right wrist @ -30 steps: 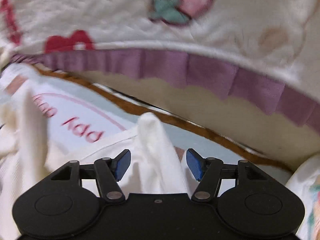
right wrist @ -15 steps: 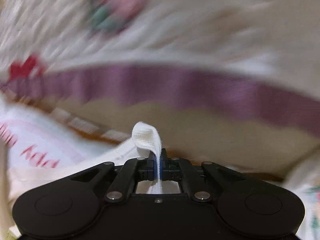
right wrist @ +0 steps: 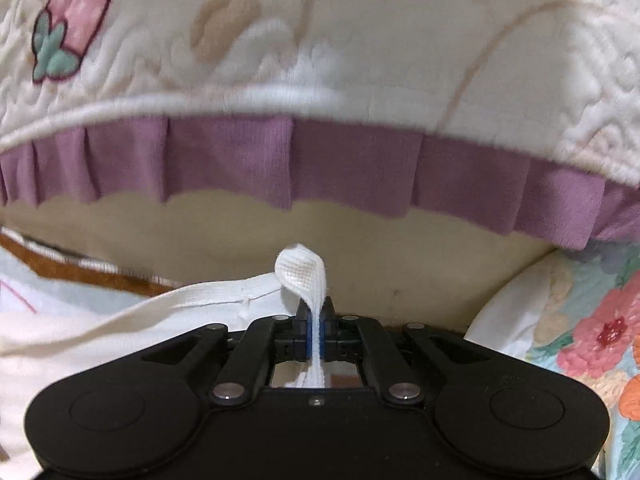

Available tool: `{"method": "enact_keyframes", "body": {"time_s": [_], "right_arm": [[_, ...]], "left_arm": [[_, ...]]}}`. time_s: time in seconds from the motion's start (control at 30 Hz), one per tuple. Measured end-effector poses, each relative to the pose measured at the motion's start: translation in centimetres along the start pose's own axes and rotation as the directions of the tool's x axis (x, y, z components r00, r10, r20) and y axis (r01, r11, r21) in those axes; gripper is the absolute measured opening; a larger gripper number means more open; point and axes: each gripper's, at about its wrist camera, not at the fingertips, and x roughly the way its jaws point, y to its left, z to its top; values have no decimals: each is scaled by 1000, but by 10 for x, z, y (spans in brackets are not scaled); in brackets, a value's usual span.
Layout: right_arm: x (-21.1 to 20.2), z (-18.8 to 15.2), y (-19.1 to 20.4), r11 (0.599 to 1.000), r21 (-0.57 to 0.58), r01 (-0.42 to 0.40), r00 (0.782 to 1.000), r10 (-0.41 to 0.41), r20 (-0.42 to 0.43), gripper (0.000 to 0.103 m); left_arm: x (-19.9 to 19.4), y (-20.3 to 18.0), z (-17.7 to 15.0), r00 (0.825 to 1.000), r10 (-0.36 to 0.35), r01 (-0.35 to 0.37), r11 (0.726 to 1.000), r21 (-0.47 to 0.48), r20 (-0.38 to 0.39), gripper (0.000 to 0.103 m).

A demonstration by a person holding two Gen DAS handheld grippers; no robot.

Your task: Fold clothes

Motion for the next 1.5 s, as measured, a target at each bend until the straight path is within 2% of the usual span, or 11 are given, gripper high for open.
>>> {"method": "enact_keyframes", "body": {"time_s": [0.13, 0.23, 0.3, 0.43, 0.53, 0.67, 0.8, 0.9, 1.1, 1.43, 1.5], "right_arm": [[-14, 8, -8, 997, 62, 43, 995, -48, 85, 2], [-4, 3, -12, 997, 64, 53, 999, -53, -4, 4], [6, -4, -7, 998, 15, 67, 995, -65, -77, 27], [-18, -7, 7, 1000, -17, -5, 1000, 5, 19, 52], [-31, 2, 25, 987, 5, -158, 987, 158, 26, 53], [-28, 14, 65, 952, -37, -305, 944, 297, -145, 53], [-26, 5, 88, 901, 134, -413, 845, 434, -314, 53], [-21, 3, 97, 895, 158, -418, 838, 447, -312, 53], [-8, 3, 104, 809, 328, -489, 752, 581, -311, 53], [-12, -20, 109, 653, 616, -441, 668, 697, -260, 67], [-14, -19, 118, 666, 605, -436, 682, 683, -261, 56]], "left_arm": [[-36, 45, 6, 972, -74, 135, 953, -273, 222, 8], [-17, 67, 4, 993, -26, 65, 927, -369, 111, 9], [-18, 65, -3, 995, -19, 53, 930, -365, 97, 9], [-20, 60, -15, 997, -5, 30, 934, -355, 71, 9], [-25, 57, -19, 997, -10, 37, 930, -365, 78, 8], [-51, 50, -16, 968, -176, 226, 920, -320, 176, 8], [-80, 28, -20, 934, -325, 348, 922, -171, 150, 8], [-90, 12, -39, 927, -363, 371, 923, -103, 87, 8], [-78, 10, -86, 951, -307, 307, 938, -164, 26, 8], [-73, 8, -97, 957, -288, 289, 943, -164, 32, 8], [-72, 8, -98, 961, -275, 276, 948, -159, 30, 8]]}}
